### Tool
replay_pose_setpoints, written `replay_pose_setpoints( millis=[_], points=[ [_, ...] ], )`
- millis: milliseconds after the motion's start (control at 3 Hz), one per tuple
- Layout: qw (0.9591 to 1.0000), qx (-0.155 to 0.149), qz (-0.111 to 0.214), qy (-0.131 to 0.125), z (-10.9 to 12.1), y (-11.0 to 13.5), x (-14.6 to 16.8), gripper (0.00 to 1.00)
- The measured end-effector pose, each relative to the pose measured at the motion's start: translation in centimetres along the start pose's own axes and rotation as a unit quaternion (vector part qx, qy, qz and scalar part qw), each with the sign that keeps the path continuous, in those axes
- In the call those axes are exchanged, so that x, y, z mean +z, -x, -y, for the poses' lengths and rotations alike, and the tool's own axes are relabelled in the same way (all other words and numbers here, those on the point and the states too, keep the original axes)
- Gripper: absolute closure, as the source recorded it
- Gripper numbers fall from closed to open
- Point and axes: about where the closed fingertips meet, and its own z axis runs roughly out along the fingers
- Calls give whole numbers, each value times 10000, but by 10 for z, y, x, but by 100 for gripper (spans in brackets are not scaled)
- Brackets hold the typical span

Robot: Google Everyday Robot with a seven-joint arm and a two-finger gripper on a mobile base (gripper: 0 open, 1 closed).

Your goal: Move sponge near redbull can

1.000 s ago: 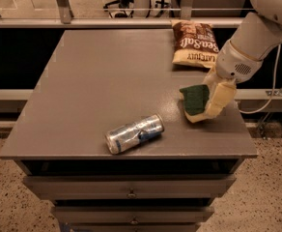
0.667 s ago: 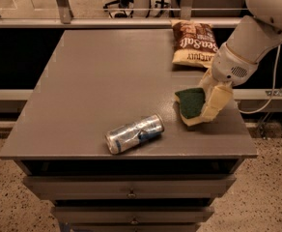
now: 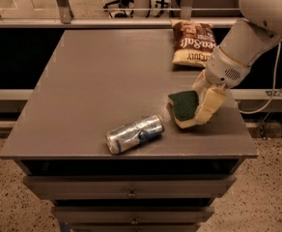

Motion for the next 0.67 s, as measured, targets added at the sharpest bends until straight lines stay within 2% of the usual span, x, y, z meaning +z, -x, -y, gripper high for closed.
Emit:
replay_pose_setpoints(
  millis=[667],
  points=[
    [9996, -71, 159, 208, -9, 14, 9, 17]
  ],
)
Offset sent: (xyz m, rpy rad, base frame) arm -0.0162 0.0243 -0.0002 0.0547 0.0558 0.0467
